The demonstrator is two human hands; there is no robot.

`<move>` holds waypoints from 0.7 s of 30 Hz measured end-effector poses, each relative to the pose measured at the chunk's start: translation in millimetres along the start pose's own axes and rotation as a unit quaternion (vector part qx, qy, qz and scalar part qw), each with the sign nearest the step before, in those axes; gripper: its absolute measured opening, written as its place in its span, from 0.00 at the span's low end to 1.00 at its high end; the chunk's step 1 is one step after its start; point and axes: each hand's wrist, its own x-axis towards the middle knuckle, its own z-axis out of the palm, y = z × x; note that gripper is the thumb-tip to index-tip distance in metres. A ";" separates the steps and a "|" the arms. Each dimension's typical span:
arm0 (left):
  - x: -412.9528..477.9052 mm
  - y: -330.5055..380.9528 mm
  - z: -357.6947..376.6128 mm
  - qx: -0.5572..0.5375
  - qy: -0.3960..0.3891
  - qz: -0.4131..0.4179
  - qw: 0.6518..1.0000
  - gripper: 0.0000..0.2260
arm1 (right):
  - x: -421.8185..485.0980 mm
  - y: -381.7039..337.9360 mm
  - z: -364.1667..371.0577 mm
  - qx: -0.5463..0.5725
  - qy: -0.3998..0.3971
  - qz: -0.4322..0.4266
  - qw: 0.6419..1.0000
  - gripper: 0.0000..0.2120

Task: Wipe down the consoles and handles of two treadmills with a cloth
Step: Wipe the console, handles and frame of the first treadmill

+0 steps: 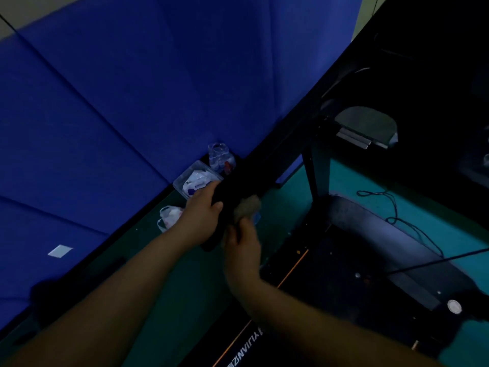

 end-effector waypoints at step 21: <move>1.4 -14.9 -21.1 -0.012 -0.130 0.054 0.990 0.24 | 13.9 5.4 27.9 -0.105 0.148 -0.151 0.972 0.16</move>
